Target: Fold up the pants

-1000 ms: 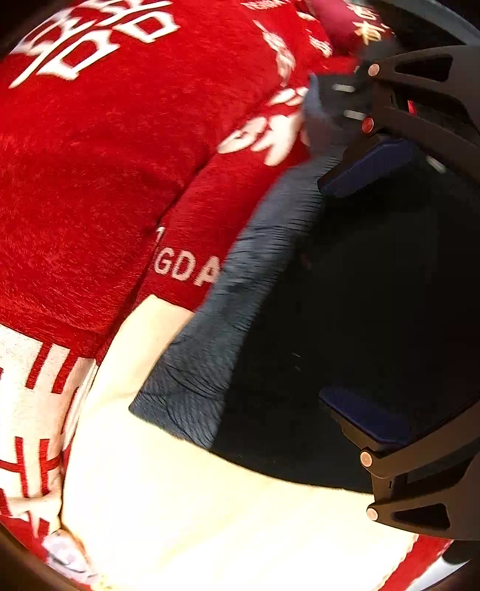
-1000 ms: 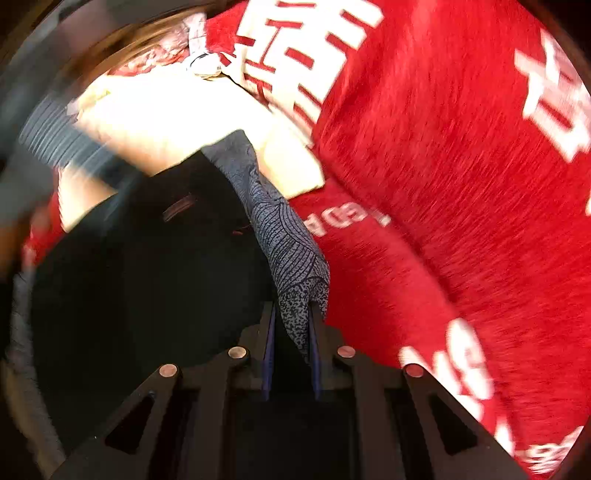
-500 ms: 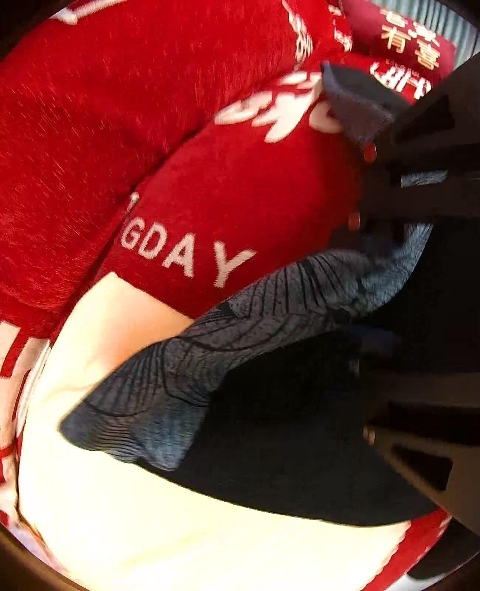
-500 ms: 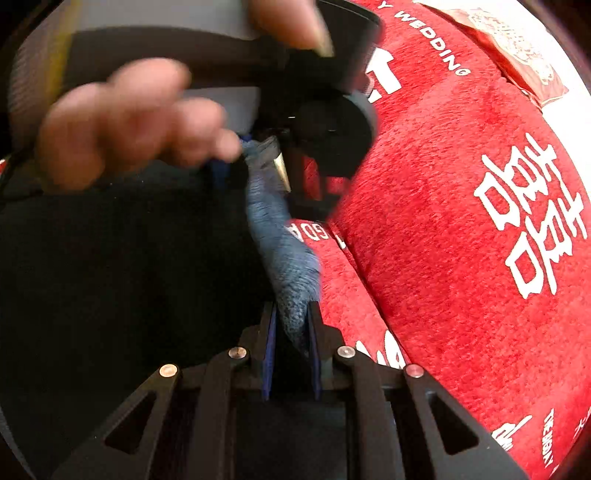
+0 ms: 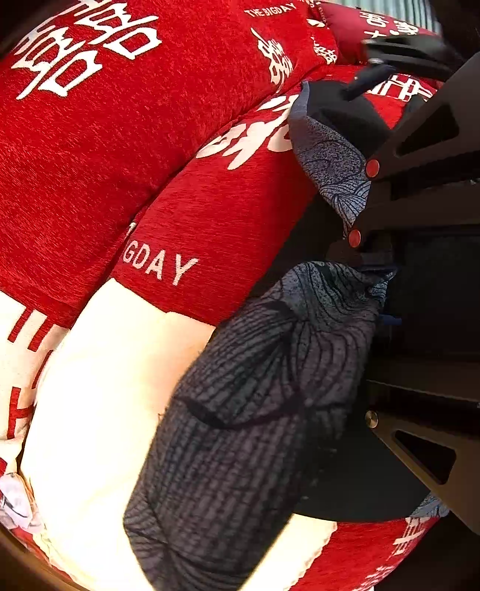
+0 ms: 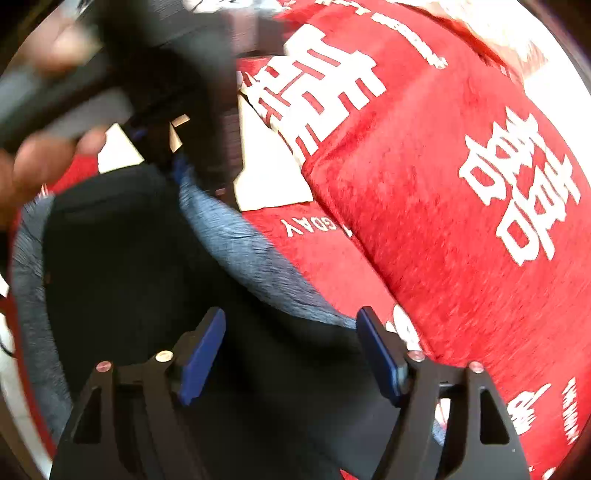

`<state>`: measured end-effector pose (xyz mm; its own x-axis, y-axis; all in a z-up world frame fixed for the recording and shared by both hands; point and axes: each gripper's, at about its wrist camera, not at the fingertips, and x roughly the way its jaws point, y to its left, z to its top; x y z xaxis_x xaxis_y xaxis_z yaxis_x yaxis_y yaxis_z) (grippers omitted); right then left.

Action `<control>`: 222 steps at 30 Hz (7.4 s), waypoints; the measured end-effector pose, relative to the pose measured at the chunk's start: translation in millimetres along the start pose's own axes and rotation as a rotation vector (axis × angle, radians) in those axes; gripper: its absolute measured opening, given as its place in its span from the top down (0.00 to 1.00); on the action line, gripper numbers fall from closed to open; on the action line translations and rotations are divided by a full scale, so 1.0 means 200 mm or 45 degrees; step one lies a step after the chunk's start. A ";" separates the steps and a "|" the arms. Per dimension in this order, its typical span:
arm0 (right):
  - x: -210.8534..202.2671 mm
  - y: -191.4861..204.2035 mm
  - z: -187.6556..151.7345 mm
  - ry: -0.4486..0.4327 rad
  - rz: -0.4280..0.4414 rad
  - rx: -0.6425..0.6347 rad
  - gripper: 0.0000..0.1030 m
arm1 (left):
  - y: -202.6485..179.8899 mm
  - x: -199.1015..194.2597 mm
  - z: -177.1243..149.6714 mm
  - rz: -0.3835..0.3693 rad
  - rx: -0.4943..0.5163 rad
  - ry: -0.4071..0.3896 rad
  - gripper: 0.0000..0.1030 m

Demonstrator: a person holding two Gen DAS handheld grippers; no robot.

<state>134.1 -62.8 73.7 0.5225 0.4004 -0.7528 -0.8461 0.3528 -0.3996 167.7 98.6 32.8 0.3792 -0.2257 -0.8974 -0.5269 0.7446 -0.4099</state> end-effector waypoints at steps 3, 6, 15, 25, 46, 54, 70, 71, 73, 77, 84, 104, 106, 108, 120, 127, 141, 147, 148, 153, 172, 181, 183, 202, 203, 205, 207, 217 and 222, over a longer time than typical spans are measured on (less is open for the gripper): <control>0.14 -0.12 0.03 0.133 0.183 -0.029 0.18 | 0.00 -0.02 -0.01 -0.009 0.005 -0.004 0.83; 0.32 -0.24 0.08 0.232 0.277 -0.034 0.18 | 0.01 -0.03 -0.02 -0.014 0.010 0.005 0.83; 0.04 -0.19 0.06 0.128 0.249 0.180 0.79 | 0.03 -0.21 -0.14 -0.111 0.071 -0.025 0.83; -0.33 0.51 -0.20 0.061 -0.143 0.148 0.80 | 0.34 -0.32 -0.61 -0.231 0.132 -0.030 0.83; -0.47 0.66 -0.40 0.126 -0.177 0.346 0.53 | 0.73 -0.38 -0.84 -0.158 0.029 -0.064 0.46; -0.56 0.28 -0.51 0.092 -0.158 0.826 0.37 | 0.43 -0.42 -0.77 -0.159 0.243 -0.111 0.46; -0.15 -0.65 -0.75 0.498 -0.382 1.511 0.17 | 0.19 -0.13 -0.84 0.020 0.431 0.026 0.27; -0.08 -0.70 -0.76 0.540 -0.367 1.556 0.17 | 0.16 -0.12 -0.84 0.033 0.442 0.021 0.27; 0.07 -0.80 -0.77 0.652 -0.383 1.616 0.17 | 0.15 -0.11 -0.85 0.040 0.448 0.017 0.27; 0.33 -0.86 -0.85 0.929 -0.427 1.592 0.17 | 0.17 -0.11 -0.85 0.025 0.444 0.026 0.27; 0.10 -0.86 -0.99 0.719 -0.331 1.732 0.94 | 0.15 -0.09 -0.84 0.021 0.465 0.029 0.20; -0.84 -0.10 -1.55 0.561 -0.646 1.704 0.30 | 0.10 -0.07 -0.84 0.072 0.491 0.049 0.14; -0.87 -0.05 -1.48 0.567 -0.675 1.560 0.21 | 0.10 -0.06 -0.84 0.075 0.491 0.047 0.14; -0.89 0.00 -1.40 0.630 -0.780 1.363 0.21 | 0.09 -0.06 -0.85 0.095 0.500 0.039 0.14; -0.34 -0.16 -1.02 0.956 -1.166 0.344 0.18 | 0.07 -0.03 -0.86 0.128 0.520 0.039 0.07; -0.39 -0.45 -1.16 0.894 -0.997 0.734 0.84 | 0.07 -0.04 -0.86 0.121 0.529 0.044 0.07; -1.11 -0.53 -1.93 0.330 -0.798 1.826 0.89 | -0.84 0.27 -1.04 0.468 1.063 -0.009 0.07; -1.10 -0.51 -1.98 0.318 -0.777 1.847 0.89 | -0.58 0.22 -0.93 0.527 0.950 0.009 0.00; -1.09 -0.51 -1.98 0.329 -0.793 1.820 0.89 | -0.52 0.20 -0.90 0.546 0.922 0.004 0.00; -1.09 -0.54 -1.91 0.360 -0.845 1.735 0.87 | -0.19 0.07 -0.77 0.480 0.699 0.076 0.00; -1.25 -0.82 -1.98 0.324 -1.075 1.746 0.82 | -0.74 0.28 -0.90 0.658 1.036 -0.083 0.00; -0.99 -0.77 -2.35 0.642 -0.928 1.876 0.84 | -0.30 0.09 -0.75 0.518 0.814 -0.026 0.00; -1.01 -0.74 -2.32 0.649 -0.964 1.854 0.78 | -0.22 0.03 -0.76 0.500 0.771 -0.027 0.00; -1.17 -0.39 -1.90 0.516 -0.965 1.712 0.19 | -0.26 0.08 -1.13 0.535 0.888 0.011 0.00; -1.17 -0.38 -1.91 0.518 -0.962 1.723 0.19 | -0.19 0.06 -1.12 0.523 0.845 0.034 0.00; -1.19 -0.37 -1.96 0.521 -0.960 1.761 0.19 | -0.04 0.03 -1.06 0.491 0.708 0.082 0.00; -1.24 -0.36 -1.99 0.488 -0.950 1.800 0.19 | 0.09 0.01 -1.01 0.435 0.564 0.139 0.00; -0.86 -0.01 -1.24 0.338 -0.487 1.347 0.19 | 0.04 -0.22 -1.04 0.322 0.457 0.046 0.00; -0.58 0.23 -0.86 0.367 -0.388 1.067 0.19 | -0.31 -0.10 -1.11 0.426 0.738 -0.047 0.00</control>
<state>16.6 -238.5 53.1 0.5681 0.0046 -0.8230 -0.2660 0.9473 -0.1783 24.2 -82.4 40.8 0.2974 0.0901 -0.9505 -0.1305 0.9900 0.0530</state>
